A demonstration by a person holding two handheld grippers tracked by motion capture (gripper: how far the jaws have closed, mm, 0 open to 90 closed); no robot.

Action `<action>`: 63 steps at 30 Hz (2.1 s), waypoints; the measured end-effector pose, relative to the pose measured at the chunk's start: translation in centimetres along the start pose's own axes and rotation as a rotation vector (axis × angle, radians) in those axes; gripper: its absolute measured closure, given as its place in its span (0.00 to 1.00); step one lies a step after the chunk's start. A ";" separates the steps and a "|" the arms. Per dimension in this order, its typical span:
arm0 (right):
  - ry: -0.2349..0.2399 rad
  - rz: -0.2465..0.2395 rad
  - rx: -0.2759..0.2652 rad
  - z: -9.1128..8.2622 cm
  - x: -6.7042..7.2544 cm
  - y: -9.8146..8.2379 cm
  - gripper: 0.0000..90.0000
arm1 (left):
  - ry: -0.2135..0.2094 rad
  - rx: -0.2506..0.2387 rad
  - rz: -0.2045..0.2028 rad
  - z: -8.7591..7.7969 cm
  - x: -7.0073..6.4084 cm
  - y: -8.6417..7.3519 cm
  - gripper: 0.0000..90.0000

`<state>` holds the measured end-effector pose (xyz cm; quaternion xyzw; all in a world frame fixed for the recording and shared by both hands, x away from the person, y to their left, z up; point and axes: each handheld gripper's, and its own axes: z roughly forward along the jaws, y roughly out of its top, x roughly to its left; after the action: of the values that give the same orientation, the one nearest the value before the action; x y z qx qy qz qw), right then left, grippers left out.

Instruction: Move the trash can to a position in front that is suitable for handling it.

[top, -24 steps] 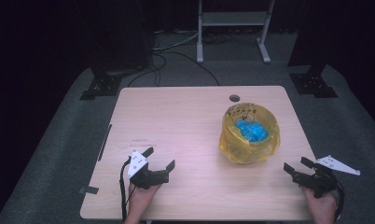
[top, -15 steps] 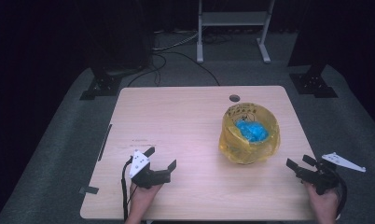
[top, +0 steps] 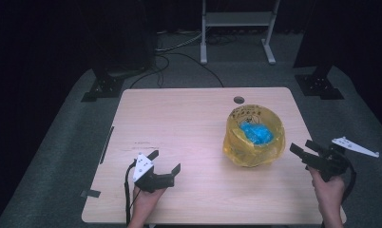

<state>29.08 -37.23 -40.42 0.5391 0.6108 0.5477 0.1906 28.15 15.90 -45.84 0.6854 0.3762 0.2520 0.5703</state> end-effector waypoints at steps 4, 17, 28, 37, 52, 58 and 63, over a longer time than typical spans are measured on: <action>0.021 -0.026 -0.004 0.5 1.2 2.0 0.21 | -0.001 -0.004 0.000 0.0 0.0 0.1 0.01; 0.056 -0.087 0.126 5.4 3.1 4.1 0.51 | 0.013 -0.006 -0.010 -0.4 0.3 -0.1 0.01; 0.055 -0.111 0.119 6.5 5.1 3.5 0.55 | 0.023 -0.001 -0.016 -0.5 0.5 -0.2 0.01; 0.093 -0.153 0.123 7.7 8.5 2.5 0.54 | 0.030 -0.004 -0.021 -0.6 0.7 -0.2 0.01; 0.182 -0.208 0.149 9.0 12.7 1.2 0.53 | 0.034 -0.006 -0.023 -0.7 0.9 -0.3 0.01; 0.209 -0.218 0.164 9.1 13.5 1.0 0.51 | 0.034 -0.005 -0.022 -0.7 0.9 -0.3 0.01; 0.217 -0.224 0.172 9.2 13.3 1.0 0.38 | 0.030 -0.005 -0.019 -0.7 0.9 -0.3 0.01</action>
<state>32.54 -21.62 -37.77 0.4198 0.7286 0.5237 0.1367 28.02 17.06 -46.02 0.6767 0.3906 0.2577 0.5685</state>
